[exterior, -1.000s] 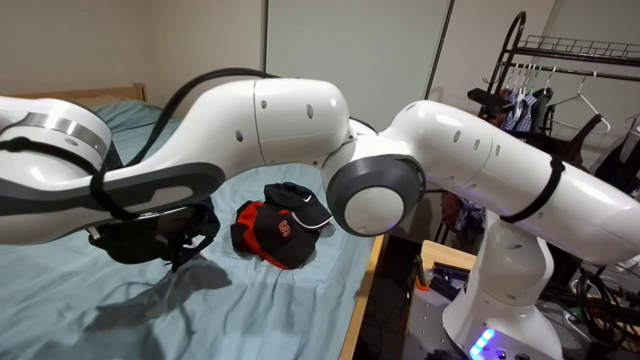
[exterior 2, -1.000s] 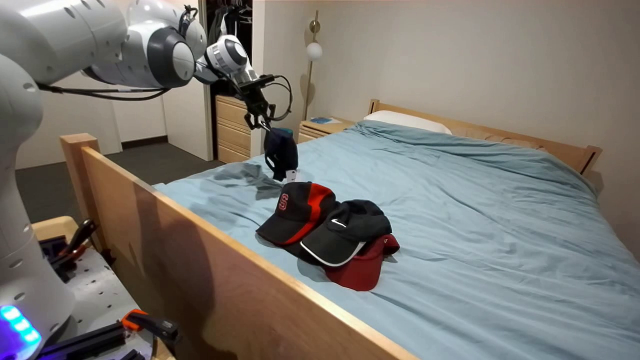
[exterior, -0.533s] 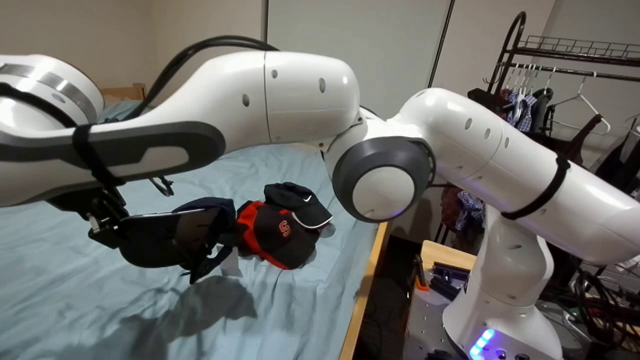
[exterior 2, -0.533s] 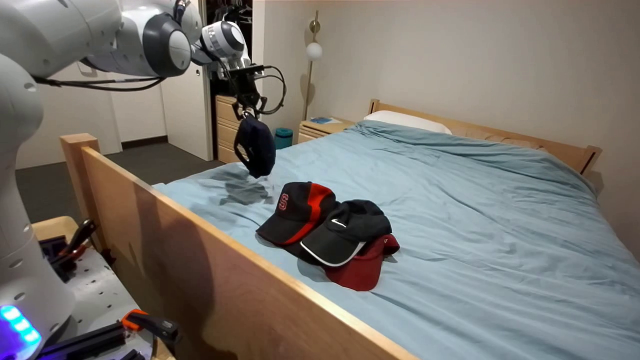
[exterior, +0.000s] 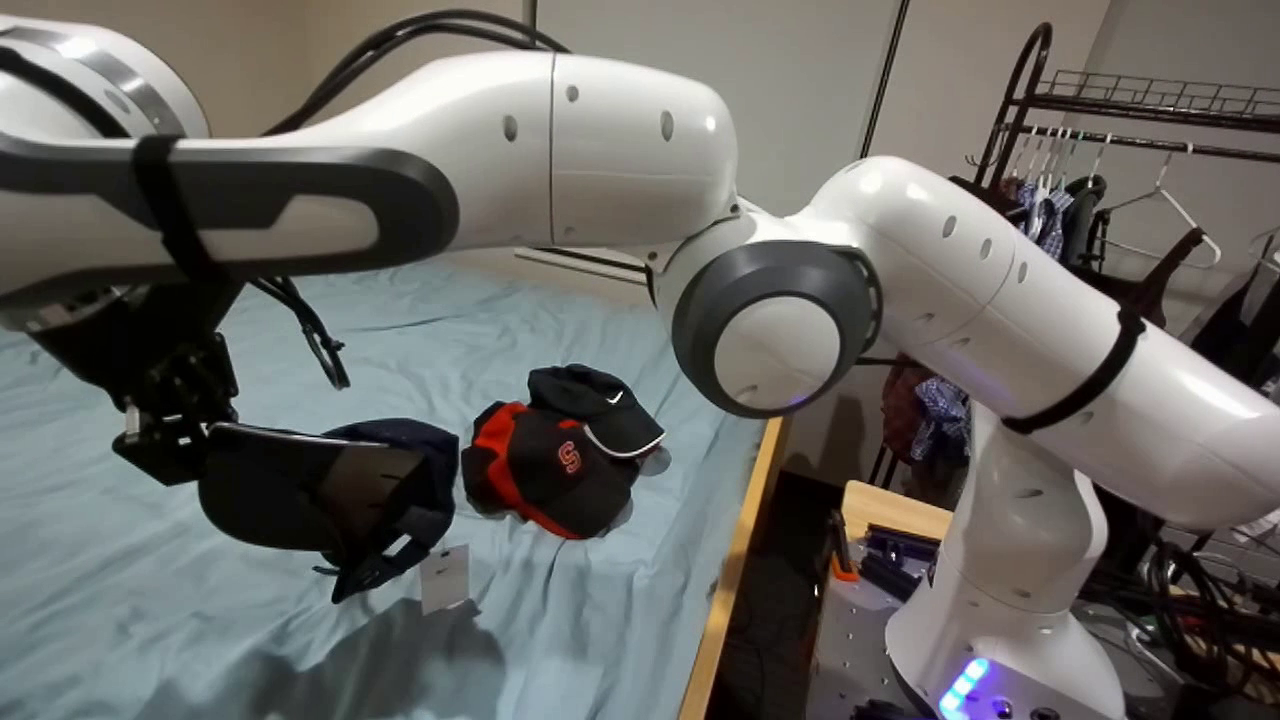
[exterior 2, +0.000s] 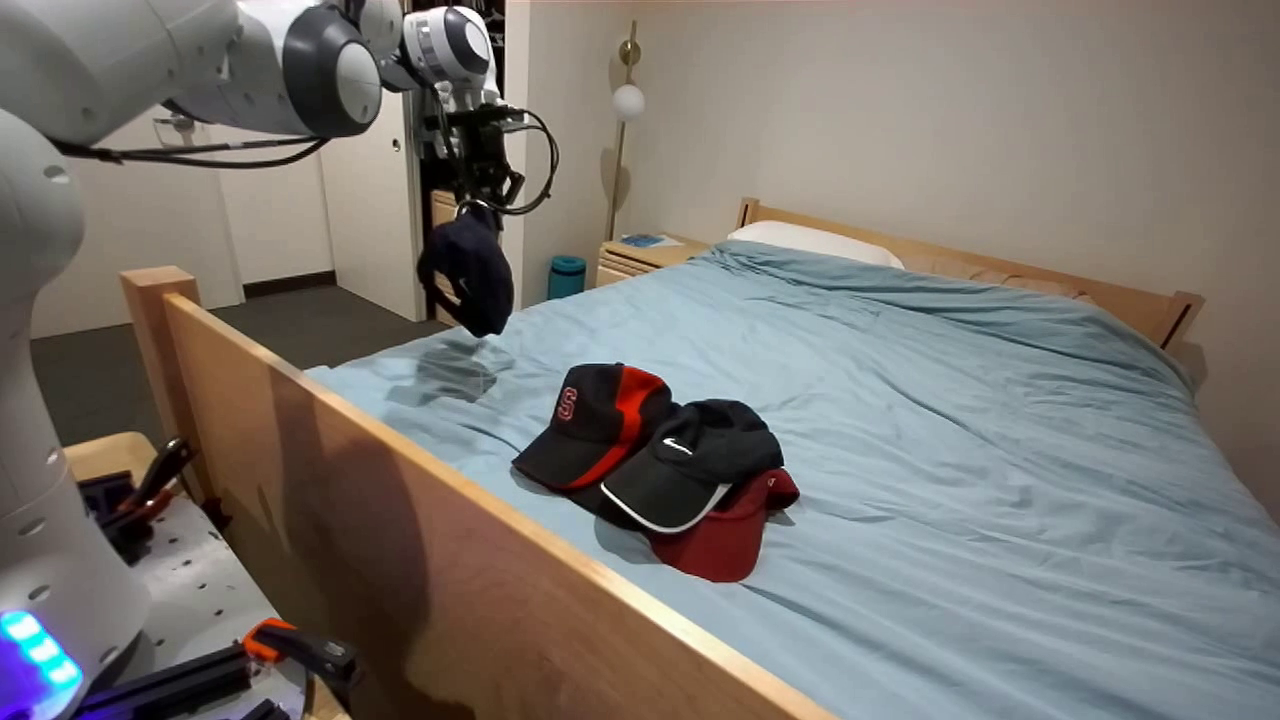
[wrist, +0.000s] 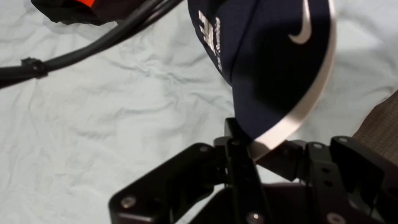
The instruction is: Take the blue cap on the left and put it on the pile of caps
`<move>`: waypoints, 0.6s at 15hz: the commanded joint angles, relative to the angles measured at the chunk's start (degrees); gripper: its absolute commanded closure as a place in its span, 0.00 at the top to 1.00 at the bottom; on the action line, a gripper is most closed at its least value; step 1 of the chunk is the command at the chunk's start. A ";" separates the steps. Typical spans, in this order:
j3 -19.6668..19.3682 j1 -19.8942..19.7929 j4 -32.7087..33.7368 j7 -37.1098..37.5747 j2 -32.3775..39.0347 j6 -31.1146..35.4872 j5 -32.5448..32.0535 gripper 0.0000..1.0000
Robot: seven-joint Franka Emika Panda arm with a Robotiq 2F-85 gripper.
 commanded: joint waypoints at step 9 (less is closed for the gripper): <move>-2.55 0.11 11.75 3.20 4.01 4.99 -0.29 0.05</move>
